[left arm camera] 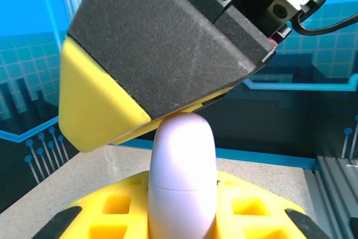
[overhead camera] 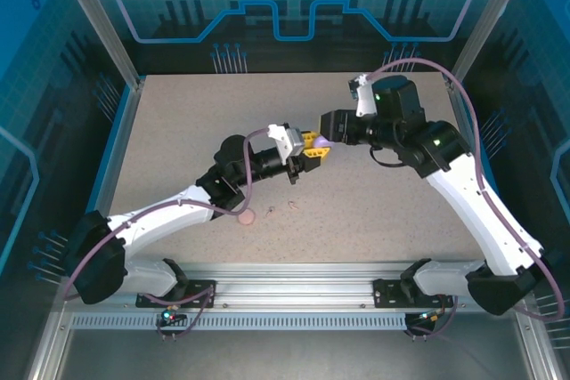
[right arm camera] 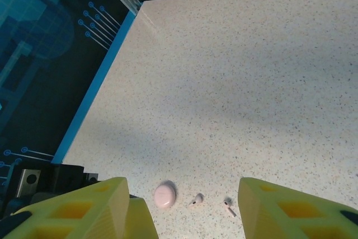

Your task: Insert wireless bluetooth earbuds into charging case

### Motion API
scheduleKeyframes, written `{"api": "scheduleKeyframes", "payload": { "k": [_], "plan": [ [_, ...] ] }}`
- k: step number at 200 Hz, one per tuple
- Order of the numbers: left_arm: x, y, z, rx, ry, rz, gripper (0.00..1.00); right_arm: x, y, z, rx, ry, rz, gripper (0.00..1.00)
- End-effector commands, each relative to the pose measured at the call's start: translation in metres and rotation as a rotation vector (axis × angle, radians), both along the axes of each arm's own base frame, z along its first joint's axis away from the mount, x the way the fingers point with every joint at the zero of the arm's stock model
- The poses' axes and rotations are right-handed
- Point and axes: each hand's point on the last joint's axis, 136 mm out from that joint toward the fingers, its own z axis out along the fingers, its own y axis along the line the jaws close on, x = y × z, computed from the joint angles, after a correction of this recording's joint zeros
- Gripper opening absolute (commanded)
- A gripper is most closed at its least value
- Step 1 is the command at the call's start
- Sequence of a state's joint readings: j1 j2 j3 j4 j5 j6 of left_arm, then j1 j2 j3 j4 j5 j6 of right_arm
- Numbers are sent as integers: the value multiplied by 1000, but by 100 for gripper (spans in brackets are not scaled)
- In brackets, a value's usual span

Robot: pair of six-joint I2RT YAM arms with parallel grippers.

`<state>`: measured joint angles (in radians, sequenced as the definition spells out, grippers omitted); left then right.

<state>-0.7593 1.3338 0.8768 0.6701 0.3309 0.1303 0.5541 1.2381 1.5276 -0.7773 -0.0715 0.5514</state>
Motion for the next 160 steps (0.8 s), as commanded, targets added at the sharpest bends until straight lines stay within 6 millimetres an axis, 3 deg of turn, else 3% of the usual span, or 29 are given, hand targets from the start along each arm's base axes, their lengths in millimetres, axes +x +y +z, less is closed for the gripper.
{"api": "scheduleKeyframes", "payload": {
  "k": [1,21,47,71,114,148,160],
  "plan": [
    [10,3,33,-74,-44,39,0,-16,-10,-13,-19,50,-19,56],
    [14,1,26,-72,-8,43,0,-7,-37,-7,-23,17,-140,63],
    [26,-5,2,-60,103,62,0,3,-78,-5,-6,-2,-299,68],
    [41,-15,-29,-62,269,78,0,5,-103,-25,11,31,-393,70],
    [79,-36,-90,-68,633,170,0,-2,-118,-75,7,138,-437,70],
    [102,-57,-137,-88,867,206,0,-10,-123,-102,-10,195,-451,70],
    [110,-65,-165,-67,962,229,0,-13,-123,-110,-10,212,-452,70]
  ]
}}
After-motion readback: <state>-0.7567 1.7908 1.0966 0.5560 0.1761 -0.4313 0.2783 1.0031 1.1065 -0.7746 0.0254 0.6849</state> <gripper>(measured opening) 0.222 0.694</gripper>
